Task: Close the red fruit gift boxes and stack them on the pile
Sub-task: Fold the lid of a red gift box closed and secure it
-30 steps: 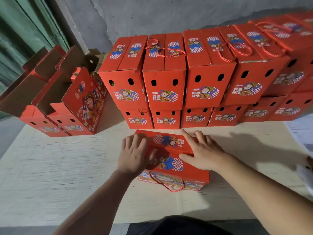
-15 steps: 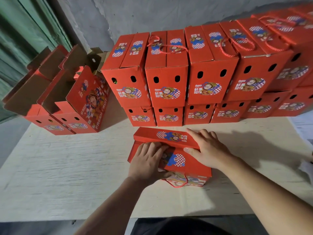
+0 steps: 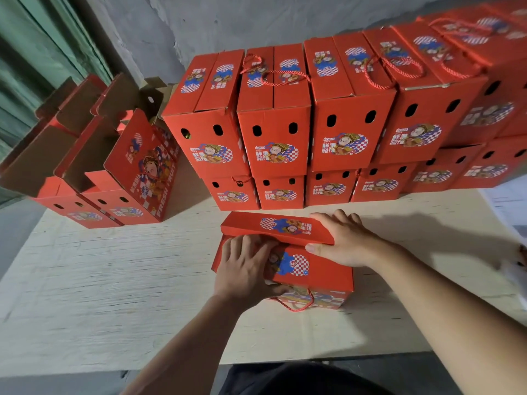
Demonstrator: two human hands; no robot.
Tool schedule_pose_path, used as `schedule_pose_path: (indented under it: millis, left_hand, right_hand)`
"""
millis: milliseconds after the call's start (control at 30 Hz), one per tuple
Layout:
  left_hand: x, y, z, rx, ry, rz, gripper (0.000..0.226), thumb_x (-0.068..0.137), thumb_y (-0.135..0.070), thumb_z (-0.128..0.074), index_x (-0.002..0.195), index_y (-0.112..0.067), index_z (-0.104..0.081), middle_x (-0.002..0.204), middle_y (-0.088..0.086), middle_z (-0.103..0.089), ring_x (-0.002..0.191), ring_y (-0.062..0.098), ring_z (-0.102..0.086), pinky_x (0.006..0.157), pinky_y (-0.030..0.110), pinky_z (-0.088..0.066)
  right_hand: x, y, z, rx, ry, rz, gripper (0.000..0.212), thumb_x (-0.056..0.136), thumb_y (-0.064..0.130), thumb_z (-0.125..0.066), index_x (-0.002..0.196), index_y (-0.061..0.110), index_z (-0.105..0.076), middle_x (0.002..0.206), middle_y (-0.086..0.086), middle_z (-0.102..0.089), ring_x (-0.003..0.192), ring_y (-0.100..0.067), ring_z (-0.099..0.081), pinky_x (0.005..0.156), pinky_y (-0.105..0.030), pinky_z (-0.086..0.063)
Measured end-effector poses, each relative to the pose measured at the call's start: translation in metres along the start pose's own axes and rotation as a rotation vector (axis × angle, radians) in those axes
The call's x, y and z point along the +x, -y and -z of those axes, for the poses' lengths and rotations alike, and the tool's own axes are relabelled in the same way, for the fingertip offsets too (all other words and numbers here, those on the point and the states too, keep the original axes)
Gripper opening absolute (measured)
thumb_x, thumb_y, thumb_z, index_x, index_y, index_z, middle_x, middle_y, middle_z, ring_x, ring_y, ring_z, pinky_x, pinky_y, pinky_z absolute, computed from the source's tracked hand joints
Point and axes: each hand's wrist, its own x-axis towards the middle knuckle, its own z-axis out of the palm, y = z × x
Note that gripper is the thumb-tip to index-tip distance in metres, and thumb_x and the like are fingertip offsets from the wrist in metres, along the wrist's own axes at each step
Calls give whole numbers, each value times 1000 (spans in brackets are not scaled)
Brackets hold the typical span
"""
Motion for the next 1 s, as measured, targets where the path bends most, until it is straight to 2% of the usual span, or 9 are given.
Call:
schedule_pose_path:
  millis: [200,367,533,600,667,733,800,900,1000]
  left_hand:
    - [3,0,-1,-6,-14,14,96,68,-103,-42,127,-29,-58,122,1,-51,111,27,-50,103,45,-36]
    - [-4,4,-9,-8,-50,-45,98,70,-99,-53,130,-22,-61,122,7,-52,107,30,-53,102,47,-38]
    - [-3,4,-11,-48,-172,-47,98,65,-99,-55,113,-13,-51,116,9,-50,99,31,-51,92,46,-40]
    - [-3,3,-11,-42,-153,-42,103,64,-100,-56,122,-14,-52,124,10,-52,107,33,-53,99,49,-40]
    - [-2,3,-10,-22,-101,-40,111,66,-101,-54,138,-17,-51,134,10,-51,122,34,-51,114,52,-33]
    - [-1,3,-5,11,-35,-32,117,68,-102,-48,149,-19,-46,143,10,-48,134,34,-44,127,51,-16]
    - [2,1,2,27,27,-13,118,69,-103,-44,154,-21,-42,148,8,-45,139,32,-39,129,52,-6]
    - [5,-3,9,-77,50,54,101,80,-96,-42,155,-28,-44,150,0,-46,140,30,-39,128,59,-15]
    - [13,-2,13,-92,36,136,65,97,-74,-43,150,-37,-47,147,-10,-50,135,29,-37,119,58,-31]
  right_hand:
    - [5,3,16,13,137,-40,83,82,86,-47,150,58,-11,145,11,-25,142,-23,-19,111,-52,-36]
    - [-6,3,-5,-10,-46,-18,85,84,88,-43,153,54,-7,150,10,-22,144,-27,-22,107,-53,-44]
    - [-5,2,-11,-97,-108,-5,89,84,88,-43,154,49,-4,146,2,-25,137,-30,-35,98,-50,-51]
    - [-6,3,-14,-127,-151,5,90,84,88,-42,154,48,-1,143,1,-27,133,-31,-39,95,-49,-52]
    - [-7,4,-14,-139,-161,14,95,83,89,-41,155,48,5,144,1,-24,133,-32,-40,97,-50,-51]
    - [-6,5,-10,-101,-99,9,103,77,94,-42,153,53,14,151,7,-11,142,-33,-31,104,-53,-46]
    - [-3,5,-2,-30,25,-15,111,67,100,-45,148,61,21,156,21,6,151,-31,-13,110,-57,-38]
    - [1,2,10,60,153,-17,105,74,85,-56,145,67,20,160,28,15,157,-29,-1,119,-59,-28]
    - [-2,-6,2,213,54,30,95,82,76,-61,150,60,4,161,25,-2,157,-26,-11,118,-59,-32]
